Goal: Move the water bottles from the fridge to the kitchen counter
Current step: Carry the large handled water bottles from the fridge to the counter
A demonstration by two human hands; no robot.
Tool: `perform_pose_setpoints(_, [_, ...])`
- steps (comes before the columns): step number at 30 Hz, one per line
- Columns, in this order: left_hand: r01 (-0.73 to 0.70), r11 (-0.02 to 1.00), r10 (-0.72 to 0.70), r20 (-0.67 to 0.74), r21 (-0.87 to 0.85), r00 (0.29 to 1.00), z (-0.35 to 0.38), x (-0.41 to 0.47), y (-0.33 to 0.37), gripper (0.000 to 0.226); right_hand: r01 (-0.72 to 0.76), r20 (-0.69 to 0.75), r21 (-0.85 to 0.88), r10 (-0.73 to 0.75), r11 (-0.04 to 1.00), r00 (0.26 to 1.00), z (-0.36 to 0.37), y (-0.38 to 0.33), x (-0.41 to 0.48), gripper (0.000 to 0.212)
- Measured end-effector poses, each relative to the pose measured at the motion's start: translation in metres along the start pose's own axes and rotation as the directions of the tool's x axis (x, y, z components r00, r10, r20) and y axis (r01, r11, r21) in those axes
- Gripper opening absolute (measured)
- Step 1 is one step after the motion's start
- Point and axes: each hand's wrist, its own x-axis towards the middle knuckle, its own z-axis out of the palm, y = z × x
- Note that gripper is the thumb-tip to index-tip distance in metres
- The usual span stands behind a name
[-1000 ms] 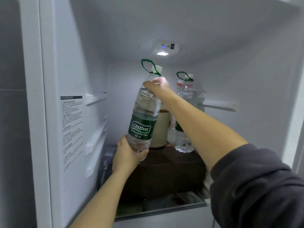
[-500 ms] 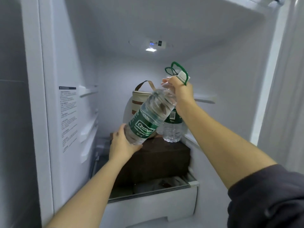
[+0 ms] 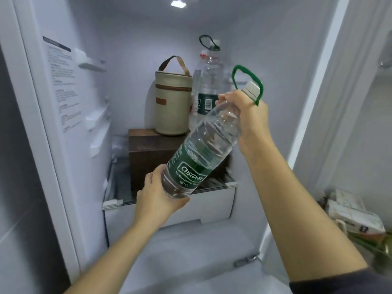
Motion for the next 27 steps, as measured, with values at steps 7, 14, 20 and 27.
perform_pose_setpoints(7, [0.137,0.99,-0.138,0.106,0.01,0.985,0.032,-0.049,-0.042,0.094,-0.202,-0.038,-0.082,0.2,0.976,0.979,-0.015,0.068,-0.031,0.0])
perform_pose_setpoints(14, [0.214,0.975,-0.222,0.217,0.059,0.951,0.054,-0.076,-0.075,0.094,-0.278,-0.068,-0.116,0.271,0.954,0.96,-0.018,0.115,-0.051,0.018])
perform_pose_setpoints(20, [0.213,0.977,-0.21,0.24,0.012,0.948,0.06,-0.079,-0.086,0.094,-0.298,-0.056,-0.125,0.293,0.946,0.954,-0.022,0.132,-0.049,0.01])
perform_pose_setpoints(27, [0.204,0.97,-0.143,0.369,-0.132,0.918,0.055,-0.07,-0.098,0.097,-0.235,0.231,-0.218,0.284,0.947,0.931,-0.043,0.133,-0.043,0.038])
